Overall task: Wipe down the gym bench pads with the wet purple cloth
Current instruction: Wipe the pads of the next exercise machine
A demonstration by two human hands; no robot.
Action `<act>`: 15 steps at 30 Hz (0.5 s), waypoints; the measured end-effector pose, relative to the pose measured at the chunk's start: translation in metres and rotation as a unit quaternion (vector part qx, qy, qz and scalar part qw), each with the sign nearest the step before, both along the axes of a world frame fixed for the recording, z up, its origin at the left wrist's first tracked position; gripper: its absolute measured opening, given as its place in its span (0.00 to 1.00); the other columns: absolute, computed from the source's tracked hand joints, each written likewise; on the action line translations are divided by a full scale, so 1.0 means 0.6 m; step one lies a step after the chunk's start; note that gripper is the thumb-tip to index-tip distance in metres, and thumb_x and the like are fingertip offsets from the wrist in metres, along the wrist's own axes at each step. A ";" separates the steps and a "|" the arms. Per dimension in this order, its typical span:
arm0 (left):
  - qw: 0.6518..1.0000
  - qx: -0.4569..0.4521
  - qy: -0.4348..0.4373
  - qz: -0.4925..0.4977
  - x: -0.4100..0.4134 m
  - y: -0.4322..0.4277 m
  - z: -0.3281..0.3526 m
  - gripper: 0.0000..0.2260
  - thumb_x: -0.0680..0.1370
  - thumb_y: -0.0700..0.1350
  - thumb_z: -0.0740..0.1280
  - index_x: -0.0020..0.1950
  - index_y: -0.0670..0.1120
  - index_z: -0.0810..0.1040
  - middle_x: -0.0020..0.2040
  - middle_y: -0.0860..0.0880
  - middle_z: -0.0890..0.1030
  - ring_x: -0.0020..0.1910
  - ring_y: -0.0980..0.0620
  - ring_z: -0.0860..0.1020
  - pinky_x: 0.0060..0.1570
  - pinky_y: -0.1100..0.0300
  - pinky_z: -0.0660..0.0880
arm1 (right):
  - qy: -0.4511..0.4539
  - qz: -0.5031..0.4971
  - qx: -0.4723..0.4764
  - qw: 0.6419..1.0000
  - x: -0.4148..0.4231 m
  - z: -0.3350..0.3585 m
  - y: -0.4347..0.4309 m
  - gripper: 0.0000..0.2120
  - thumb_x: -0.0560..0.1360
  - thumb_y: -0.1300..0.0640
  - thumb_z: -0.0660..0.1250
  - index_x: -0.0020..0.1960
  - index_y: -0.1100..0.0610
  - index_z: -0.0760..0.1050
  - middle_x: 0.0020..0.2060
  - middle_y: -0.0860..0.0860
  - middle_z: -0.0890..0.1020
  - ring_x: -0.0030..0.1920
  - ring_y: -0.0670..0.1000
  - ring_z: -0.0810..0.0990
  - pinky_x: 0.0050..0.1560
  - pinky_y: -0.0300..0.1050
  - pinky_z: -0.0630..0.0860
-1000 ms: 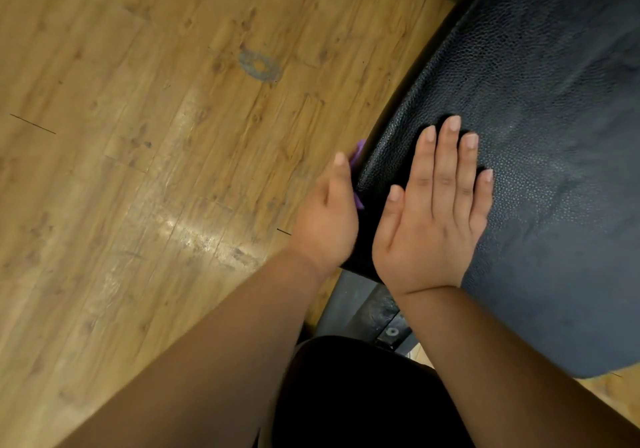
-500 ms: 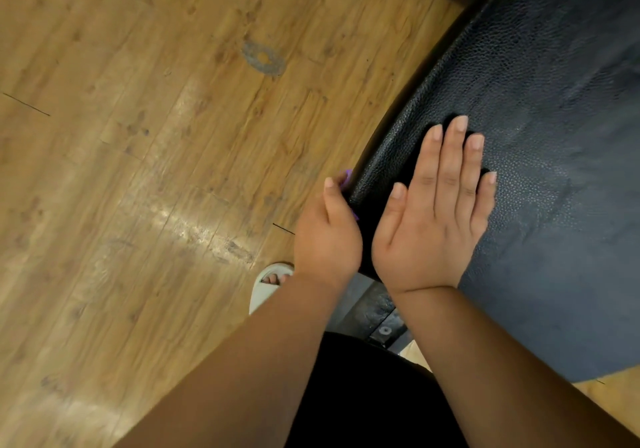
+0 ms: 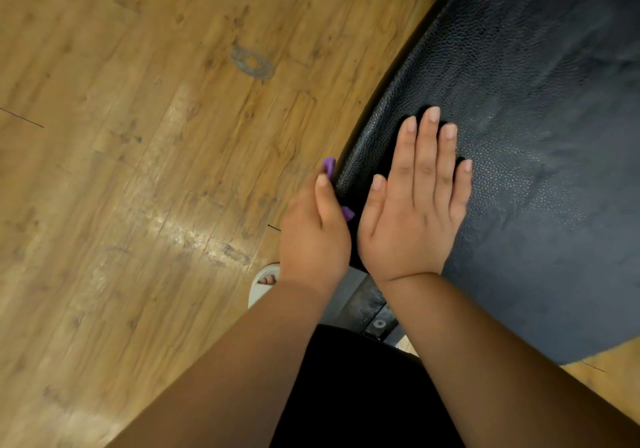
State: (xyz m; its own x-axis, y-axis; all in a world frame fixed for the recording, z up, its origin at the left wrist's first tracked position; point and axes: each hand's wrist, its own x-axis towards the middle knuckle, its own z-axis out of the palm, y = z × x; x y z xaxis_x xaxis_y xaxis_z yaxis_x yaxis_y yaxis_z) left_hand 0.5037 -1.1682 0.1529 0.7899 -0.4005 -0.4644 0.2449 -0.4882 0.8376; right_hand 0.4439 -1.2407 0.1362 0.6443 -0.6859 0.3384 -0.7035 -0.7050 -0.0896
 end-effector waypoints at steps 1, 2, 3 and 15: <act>0.999 -0.010 -0.036 -0.016 0.007 -0.009 -0.003 0.17 0.85 0.49 0.49 0.67 0.53 0.74 0.39 0.56 0.78 0.39 0.62 0.77 0.47 0.62 0.73 | 0.002 0.001 0.005 1.000 0.000 0.001 0.000 0.26 0.82 0.50 0.47 0.78 0.59 0.53 0.76 0.54 0.58 0.77 0.54 0.55 0.76 0.53 0.48; 0.998 -0.010 -0.059 -0.025 0.014 -0.016 -0.005 0.18 0.85 0.49 0.49 0.67 0.52 0.74 0.41 0.55 0.79 0.41 0.59 0.78 0.48 0.61 0.73 | 0.004 0.003 0.012 1.000 -0.001 0.003 -0.001 0.26 0.82 0.50 0.47 0.78 0.59 0.52 0.77 0.54 0.57 0.77 0.53 0.54 0.76 0.52 0.47; 0.996 -0.006 -0.079 -0.032 0.017 -0.018 -0.009 0.18 0.84 0.50 0.49 0.68 0.51 0.73 0.43 0.54 0.80 0.44 0.56 0.78 0.49 0.60 0.73 | 0.005 0.006 0.019 1.000 -0.002 0.005 -0.001 0.26 0.82 0.50 0.47 0.78 0.58 0.52 0.77 0.53 0.56 0.77 0.53 0.53 0.77 0.51 0.46; 0.973 0.067 -0.160 -0.152 0.004 0.018 0.059 0.22 0.82 0.51 0.57 0.76 0.49 0.63 0.74 0.47 0.68 0.68 0.47 0.72 0.65 0.50 0.71 | 0.114 0.130 0.161 0.972 -0.064 0.102 -0.042 0.26 0.81 0.48 0.51 0.77 0.56 0.59 0.77 0.53 0.59 0.77 0.51 0.54 0.75 0.44 0.46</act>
State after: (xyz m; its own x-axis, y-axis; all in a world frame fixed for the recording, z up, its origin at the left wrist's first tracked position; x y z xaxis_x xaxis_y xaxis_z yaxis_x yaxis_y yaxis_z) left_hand 0.5063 -1.1573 0.1885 0.7572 -0.5907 -0.2789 -0.1902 -0.6078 0.7710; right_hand 0.4057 -1.2662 0.1972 0.8431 -0.5364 -0.0379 -0.5324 -0.8229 -0.1983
